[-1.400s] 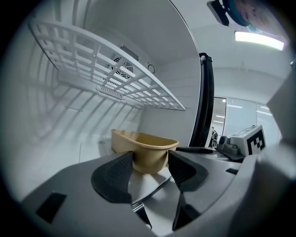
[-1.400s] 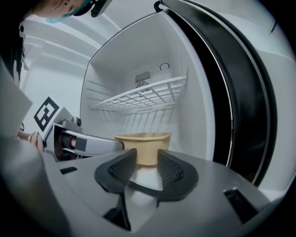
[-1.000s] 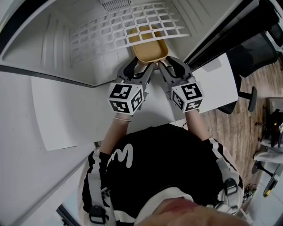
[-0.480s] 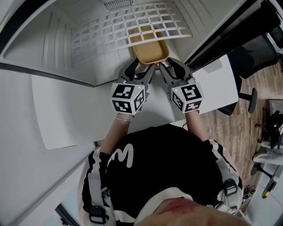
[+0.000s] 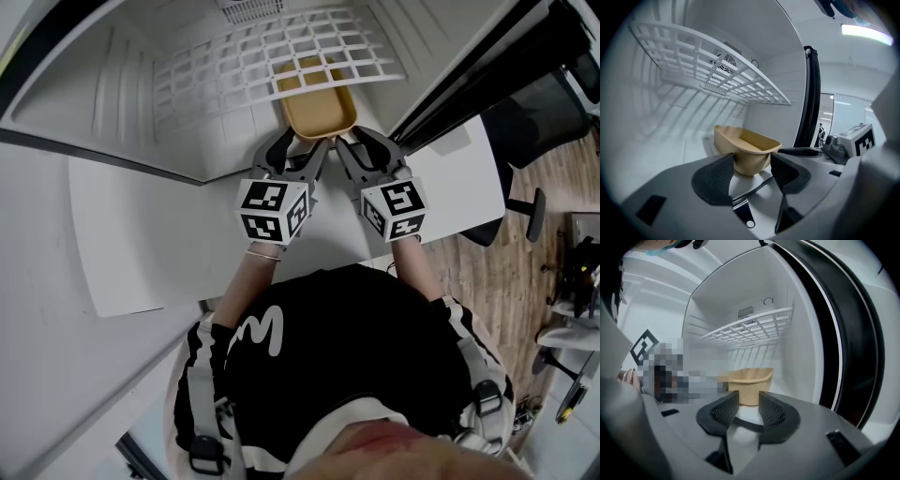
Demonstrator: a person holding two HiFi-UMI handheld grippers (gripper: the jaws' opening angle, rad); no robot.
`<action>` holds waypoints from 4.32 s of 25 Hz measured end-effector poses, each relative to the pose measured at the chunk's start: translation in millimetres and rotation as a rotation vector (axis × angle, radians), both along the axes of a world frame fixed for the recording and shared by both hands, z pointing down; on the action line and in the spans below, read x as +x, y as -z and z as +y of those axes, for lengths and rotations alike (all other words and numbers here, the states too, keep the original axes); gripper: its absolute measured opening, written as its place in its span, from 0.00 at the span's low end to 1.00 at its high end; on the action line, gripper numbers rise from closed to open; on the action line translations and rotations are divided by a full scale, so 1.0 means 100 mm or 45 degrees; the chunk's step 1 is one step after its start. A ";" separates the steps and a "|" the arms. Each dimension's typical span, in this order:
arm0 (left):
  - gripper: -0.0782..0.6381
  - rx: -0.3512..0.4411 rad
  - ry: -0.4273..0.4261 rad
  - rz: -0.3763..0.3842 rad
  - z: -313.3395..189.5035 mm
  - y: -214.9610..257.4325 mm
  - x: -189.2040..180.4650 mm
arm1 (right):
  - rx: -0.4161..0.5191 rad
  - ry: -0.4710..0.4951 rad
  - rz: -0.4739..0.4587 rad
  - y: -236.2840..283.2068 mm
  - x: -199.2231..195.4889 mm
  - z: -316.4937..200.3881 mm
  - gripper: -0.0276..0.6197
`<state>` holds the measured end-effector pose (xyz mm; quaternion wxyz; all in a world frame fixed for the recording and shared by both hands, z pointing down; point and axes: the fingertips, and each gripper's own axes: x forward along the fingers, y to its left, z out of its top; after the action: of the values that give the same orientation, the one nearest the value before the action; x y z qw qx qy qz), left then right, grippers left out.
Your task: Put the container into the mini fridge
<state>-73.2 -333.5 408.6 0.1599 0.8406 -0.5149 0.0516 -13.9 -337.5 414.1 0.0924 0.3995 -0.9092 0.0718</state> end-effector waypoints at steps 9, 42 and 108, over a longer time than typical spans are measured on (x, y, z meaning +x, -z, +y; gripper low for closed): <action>0.45 -0.012 0.017 0.012 0.02 -0.02 -0.04 | -0.013 0.018 0.001 -0.04 -0.02 0.05 0.26; 0.45 0.104 0.114 0.026 0.46 0.13 -0.30 | 0.100 0.060 -0.129 0.35 0.02 0.52 0.26; 0.12 0.434 0.013 -0.025 0.82 1.07 -0.25 | 0.271 0.136 -0.292 1.22 -0.08 0.84 0.06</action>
<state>-97.8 -251.3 301.7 0.0102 0.8523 -0.5221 -0.0294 -21.7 -253.1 292.5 -0.0513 0.3474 -0.9362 0.0151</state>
